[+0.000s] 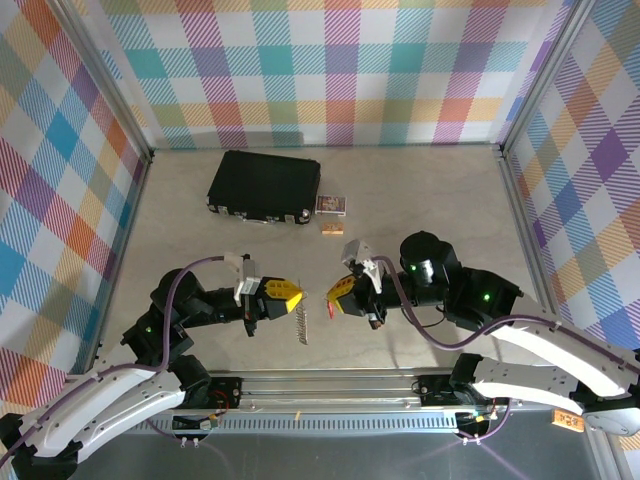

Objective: Put the keys on the keyring

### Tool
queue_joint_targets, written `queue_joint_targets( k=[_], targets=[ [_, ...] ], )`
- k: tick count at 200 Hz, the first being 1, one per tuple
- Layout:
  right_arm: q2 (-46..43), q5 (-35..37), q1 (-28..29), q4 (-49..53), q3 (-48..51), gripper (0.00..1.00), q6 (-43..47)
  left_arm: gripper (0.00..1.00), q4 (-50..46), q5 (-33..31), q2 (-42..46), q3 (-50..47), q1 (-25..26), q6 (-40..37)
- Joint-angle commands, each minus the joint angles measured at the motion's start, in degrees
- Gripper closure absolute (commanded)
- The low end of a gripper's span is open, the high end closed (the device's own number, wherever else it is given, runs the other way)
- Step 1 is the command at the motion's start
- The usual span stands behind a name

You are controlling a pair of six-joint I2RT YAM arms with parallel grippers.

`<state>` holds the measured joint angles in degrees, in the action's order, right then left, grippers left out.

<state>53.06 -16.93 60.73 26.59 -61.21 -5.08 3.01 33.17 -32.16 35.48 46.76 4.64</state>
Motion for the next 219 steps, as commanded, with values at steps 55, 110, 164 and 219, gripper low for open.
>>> queue_joint_targets(
  k=[55,110,164,219],
  targets=[
    [1.88,0.59,1.66,-5.29,-1.39,1.0,0.95,1.0,4.37,-1.09,0.96,-1.55,0.39,-0.1],
    [3.74,0.45,1.69,-6.64,-1.72,1.0,0.49,1.0,4.99,-1.01,0.96,-1.81,0.35,-0.01],
    [4.07,1.11,1.7,-6.71,-1.81,1.0,0.51,1.0,5.6,-1.0,1.05,-2.2,0.39,0.26],
    [4.07,0.08,1.67,-8.35,-1.3,1.0,-0.53,1.0,5.78,-1.0,1.39,-2.46,0.37,0.28]
  ],
)
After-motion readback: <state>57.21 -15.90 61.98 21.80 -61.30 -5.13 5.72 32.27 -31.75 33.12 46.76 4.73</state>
